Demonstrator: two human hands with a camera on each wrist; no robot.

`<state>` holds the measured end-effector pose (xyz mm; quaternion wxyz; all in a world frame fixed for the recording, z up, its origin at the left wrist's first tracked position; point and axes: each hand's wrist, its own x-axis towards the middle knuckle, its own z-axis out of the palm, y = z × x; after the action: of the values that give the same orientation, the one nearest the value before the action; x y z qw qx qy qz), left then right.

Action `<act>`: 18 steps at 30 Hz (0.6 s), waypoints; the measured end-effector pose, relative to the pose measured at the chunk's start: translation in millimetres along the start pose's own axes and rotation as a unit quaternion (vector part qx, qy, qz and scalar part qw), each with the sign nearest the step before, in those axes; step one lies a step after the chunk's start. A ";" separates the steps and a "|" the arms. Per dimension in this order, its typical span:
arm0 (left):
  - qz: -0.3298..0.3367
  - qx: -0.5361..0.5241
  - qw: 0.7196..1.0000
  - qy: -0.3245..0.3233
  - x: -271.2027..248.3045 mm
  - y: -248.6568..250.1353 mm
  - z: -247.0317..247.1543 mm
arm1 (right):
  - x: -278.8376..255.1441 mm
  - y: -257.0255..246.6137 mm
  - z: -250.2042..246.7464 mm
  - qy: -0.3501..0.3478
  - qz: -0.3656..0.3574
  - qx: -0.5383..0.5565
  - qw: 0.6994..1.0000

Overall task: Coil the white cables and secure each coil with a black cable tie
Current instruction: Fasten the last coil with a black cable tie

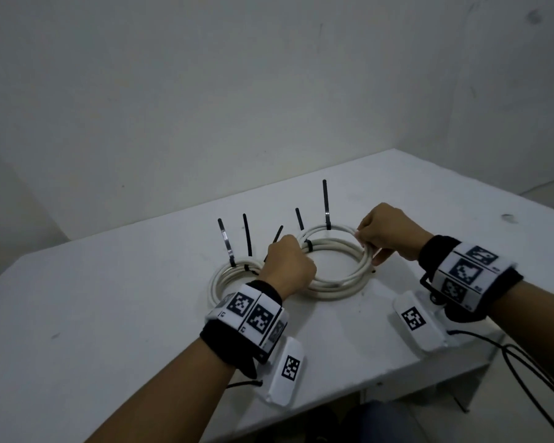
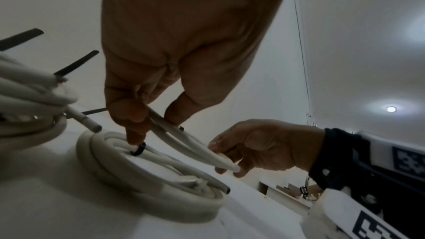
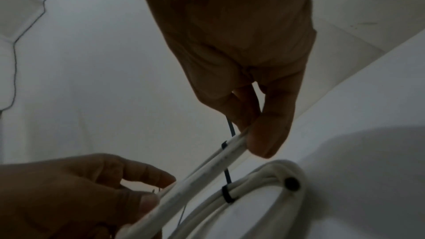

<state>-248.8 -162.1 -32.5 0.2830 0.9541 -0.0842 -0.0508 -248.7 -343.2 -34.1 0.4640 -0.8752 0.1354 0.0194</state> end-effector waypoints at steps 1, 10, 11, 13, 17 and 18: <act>-0.005 0.010 1.000 0.002 1.2 -1.5 2.4 | 2.0 0.6 1.8 -0.002 0.003 -0.013 1.000; 0.009 0.070 0.997 0.035 0.0 -5.5 8.8 | 7.5 -0.2 10.7 -0.025 -0.005 -0.077 0.997; 0.009 0.075 0.996 0.037 -0.7 -5.8 7.9 | 7.6 -0.9 11.5 -0.028 -0.004 -0.084 0.996; 0.009 0.079 0.996 0.028 -2.0 -6.8 6.4 | 8.0 -2.4 12.8 -0.027 -0.007 -0.091 0.995; 0.005 0.066 0.998 0.013 -4.0 -9.1 5.6 | 6.9 -4.2 13.5 -0.024 -0.005 -0.110 0.994; 0.004 0.059 0.998 0.010 -4.0 -10.2 5.4 | 6.8 -3.9 13.4 -0.023 -0.008 -0.113 0.993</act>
<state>-252.2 -155.8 -42.4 0.2272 0.9692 -0.0879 -0.0348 -239.9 -331.7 -39.7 0.3656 -0.9222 0.1151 0.0511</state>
